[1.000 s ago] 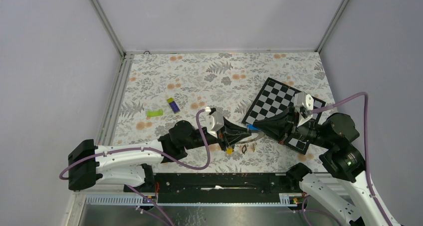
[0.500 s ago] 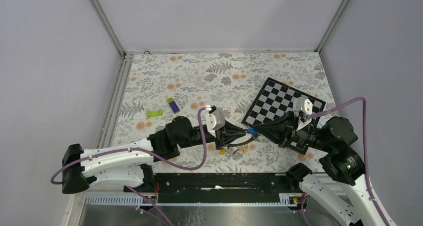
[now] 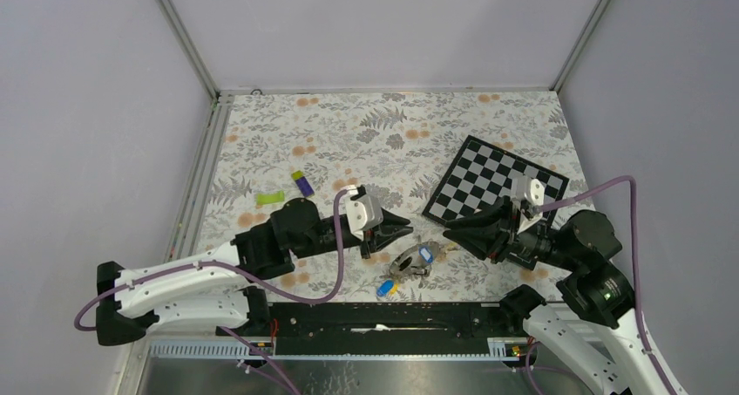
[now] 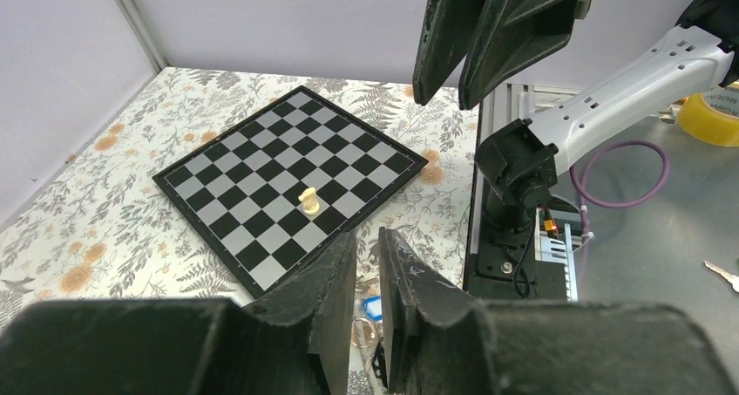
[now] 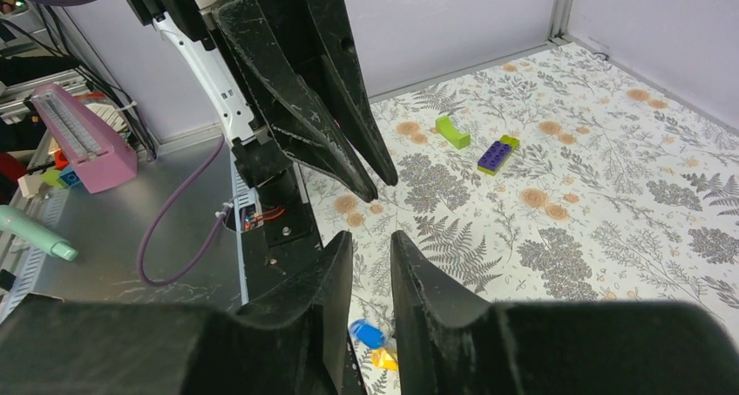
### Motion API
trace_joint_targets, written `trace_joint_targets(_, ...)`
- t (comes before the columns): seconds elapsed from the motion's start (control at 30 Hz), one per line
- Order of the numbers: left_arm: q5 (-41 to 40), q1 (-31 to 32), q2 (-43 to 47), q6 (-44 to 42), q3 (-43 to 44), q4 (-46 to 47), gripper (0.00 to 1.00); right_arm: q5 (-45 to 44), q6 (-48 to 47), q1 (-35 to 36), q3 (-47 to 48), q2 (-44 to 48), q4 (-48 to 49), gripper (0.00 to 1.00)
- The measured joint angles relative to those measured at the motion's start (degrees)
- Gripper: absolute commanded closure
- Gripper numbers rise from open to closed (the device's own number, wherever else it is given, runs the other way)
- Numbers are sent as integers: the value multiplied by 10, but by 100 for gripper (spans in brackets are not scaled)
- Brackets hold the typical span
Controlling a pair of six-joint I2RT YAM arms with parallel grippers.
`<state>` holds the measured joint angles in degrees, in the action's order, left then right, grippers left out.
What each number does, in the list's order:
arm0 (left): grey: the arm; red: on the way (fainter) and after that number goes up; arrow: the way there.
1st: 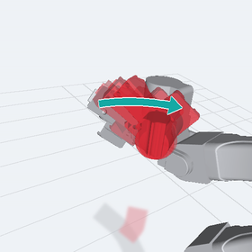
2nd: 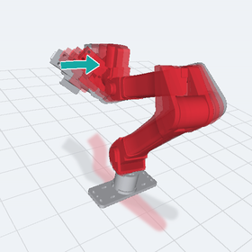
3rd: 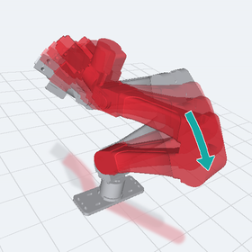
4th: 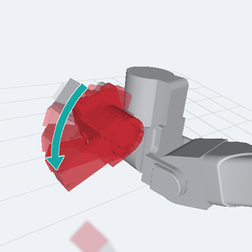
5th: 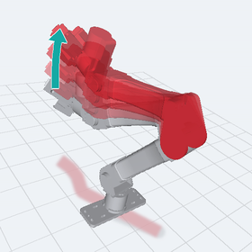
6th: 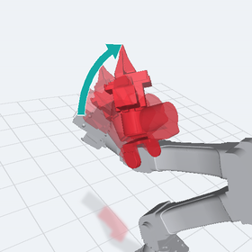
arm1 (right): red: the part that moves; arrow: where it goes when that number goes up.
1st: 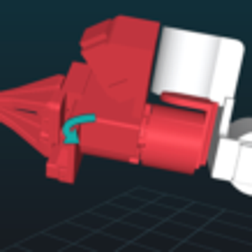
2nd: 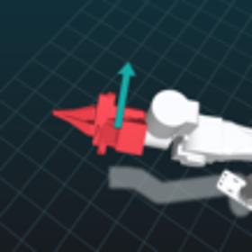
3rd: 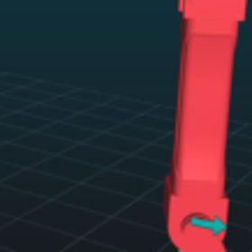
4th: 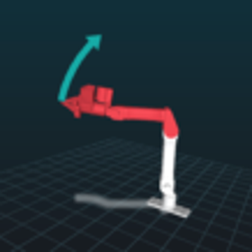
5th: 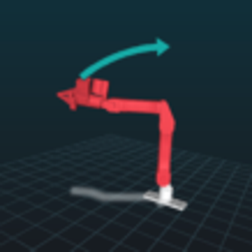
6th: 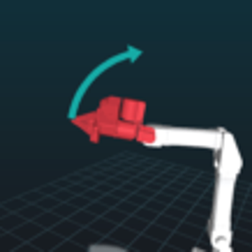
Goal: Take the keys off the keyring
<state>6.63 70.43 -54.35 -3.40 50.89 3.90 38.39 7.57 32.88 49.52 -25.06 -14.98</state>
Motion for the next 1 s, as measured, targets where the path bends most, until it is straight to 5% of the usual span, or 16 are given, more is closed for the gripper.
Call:
trace_joint_targets(0.23,-13,0,14,-3,-2,-12,77,-38,10,0,-5,5,-7,68)
trace_joint_targets(0.67,-233,0,26,184,-126,-21,13,-223,110,-1,-44,-85,-131,55)
trace_joint_targets(1.0,-326,-60,-50,363,-125,-123,7,-255,170,-2,-75,-250,-140,55)
